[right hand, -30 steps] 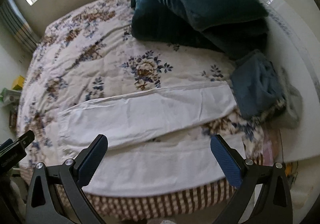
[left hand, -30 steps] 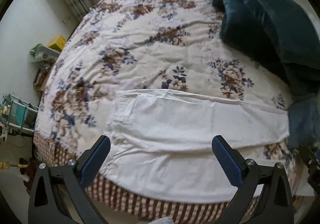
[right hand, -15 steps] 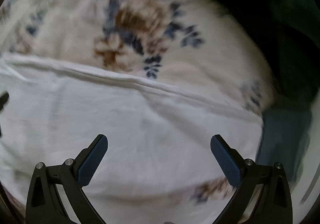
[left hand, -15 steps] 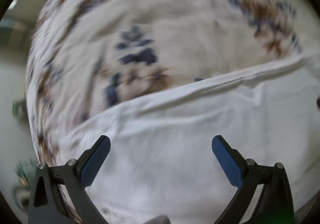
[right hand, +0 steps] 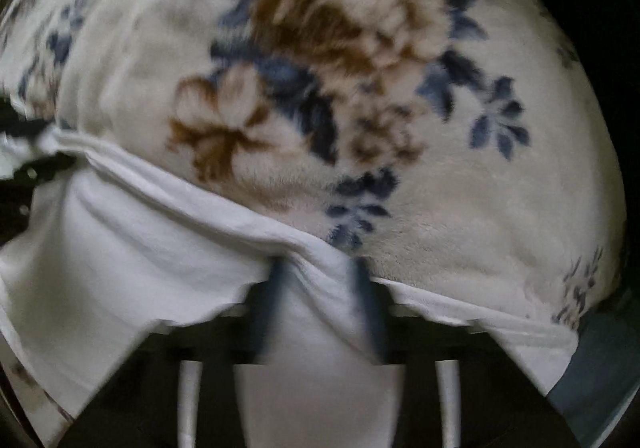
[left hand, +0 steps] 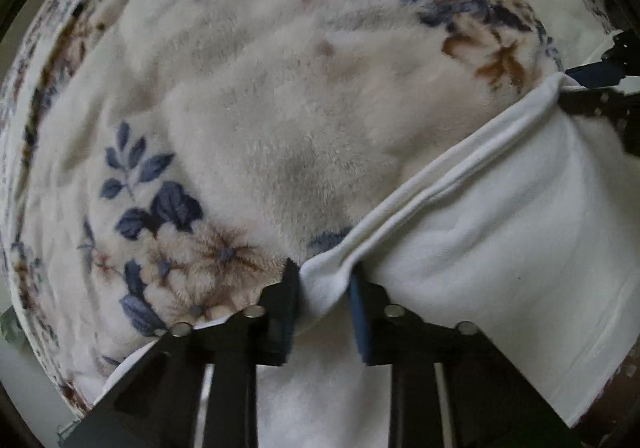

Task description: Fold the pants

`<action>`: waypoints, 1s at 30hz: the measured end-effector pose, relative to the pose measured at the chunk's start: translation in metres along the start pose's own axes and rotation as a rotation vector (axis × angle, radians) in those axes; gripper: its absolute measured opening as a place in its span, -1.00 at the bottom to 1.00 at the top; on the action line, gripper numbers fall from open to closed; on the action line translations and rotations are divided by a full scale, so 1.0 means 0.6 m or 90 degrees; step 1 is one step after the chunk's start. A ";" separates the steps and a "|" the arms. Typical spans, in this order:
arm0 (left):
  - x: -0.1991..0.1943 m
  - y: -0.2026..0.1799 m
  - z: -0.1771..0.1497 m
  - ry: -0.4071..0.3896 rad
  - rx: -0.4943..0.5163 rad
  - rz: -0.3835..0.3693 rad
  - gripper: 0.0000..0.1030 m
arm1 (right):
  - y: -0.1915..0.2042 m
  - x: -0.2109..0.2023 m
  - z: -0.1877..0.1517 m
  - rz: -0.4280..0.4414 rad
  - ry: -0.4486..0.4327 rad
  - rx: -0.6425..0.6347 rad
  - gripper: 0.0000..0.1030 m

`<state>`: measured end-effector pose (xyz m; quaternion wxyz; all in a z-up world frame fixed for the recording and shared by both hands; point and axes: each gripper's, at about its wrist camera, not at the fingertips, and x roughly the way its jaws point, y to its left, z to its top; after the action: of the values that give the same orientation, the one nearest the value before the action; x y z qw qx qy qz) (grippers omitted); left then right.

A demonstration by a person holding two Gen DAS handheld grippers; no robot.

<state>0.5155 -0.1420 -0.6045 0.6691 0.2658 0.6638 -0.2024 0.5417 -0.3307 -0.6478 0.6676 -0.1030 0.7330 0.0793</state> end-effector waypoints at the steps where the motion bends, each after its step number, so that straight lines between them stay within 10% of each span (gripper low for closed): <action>1: -0.011 0.003 -0.006 -0.013 -0.007 0.004 -0.70 | -0.004 -0.004 -0.004 0.007 -0.009 0.015 -0.65; 17: -0.270 -0.092 -0.294 -0.130 -0.255 -0.020 -0.83 | 0.047 -0.216 -0.263 0.026 -0.167 0.139 -0.87; 23: -0.189 -0.185 -0.398 -0.029 -0.381 -0.103 -0.83 | 0.153 -0.254 -0.462 0.047 -0.155 0.183 -0.87; 30: -0.039 -0.231 -0.476 0.074 -0.446 -0.168 -0.84 | 0.235 -0.108 -0.598 0.036 -0.043 0.184 -0.87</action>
<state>0.2051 -0.0730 -0.5867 0.6489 -0.0561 0.7581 -0.0326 0.1658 -0.2827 -0.5521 0.6972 0.0178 0.7166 -0.0052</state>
